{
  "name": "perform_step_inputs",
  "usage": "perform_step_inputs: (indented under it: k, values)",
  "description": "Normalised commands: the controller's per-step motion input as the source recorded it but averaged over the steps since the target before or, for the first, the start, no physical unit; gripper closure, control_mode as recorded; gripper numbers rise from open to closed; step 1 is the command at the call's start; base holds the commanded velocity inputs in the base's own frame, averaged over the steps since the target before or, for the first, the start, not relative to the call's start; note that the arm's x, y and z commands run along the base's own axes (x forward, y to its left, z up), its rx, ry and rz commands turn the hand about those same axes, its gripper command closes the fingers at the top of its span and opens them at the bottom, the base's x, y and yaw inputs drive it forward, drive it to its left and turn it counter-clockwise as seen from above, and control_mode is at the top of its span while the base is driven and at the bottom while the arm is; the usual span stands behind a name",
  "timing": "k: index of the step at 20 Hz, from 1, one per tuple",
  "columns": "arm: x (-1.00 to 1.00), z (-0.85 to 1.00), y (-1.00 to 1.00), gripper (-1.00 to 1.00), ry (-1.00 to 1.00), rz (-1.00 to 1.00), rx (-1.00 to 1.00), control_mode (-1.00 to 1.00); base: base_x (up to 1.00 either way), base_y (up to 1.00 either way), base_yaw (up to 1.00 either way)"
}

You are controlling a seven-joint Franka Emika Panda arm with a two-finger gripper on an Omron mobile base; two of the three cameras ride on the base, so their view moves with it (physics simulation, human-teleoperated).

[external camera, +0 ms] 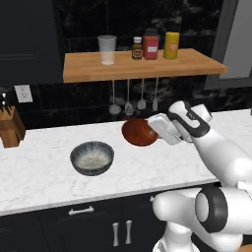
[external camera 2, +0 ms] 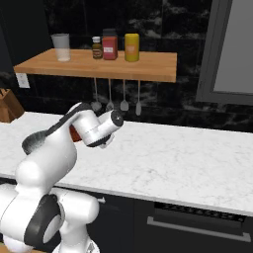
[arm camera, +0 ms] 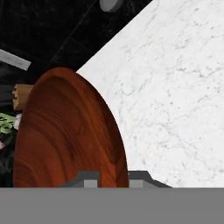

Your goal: Pick up the bowls on the counter and stack them on top of one another in the open cabinet. Place the smaller bowl on top of the larger bowl.

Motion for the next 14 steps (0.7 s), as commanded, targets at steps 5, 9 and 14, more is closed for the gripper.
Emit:
perform_step_inputs:
  k: [5, 9, 14]
  values:
    - [-0.23, 0.12, 0.67, 1.00, 0.03, 0.01, -0.08, -1.00, 0.00, 0.00, 0.00]
    - [-0.02, 0.01, 0.66, 1.00, 0.11, 0.01, -0.04, -1.00, 0.00, 0.00, 0.00]
    - [0.00, 0.00, 0.68, 1.00, 0.06, 0.05, 0.00, -1.00, 0.00, 0.00, 0.00]
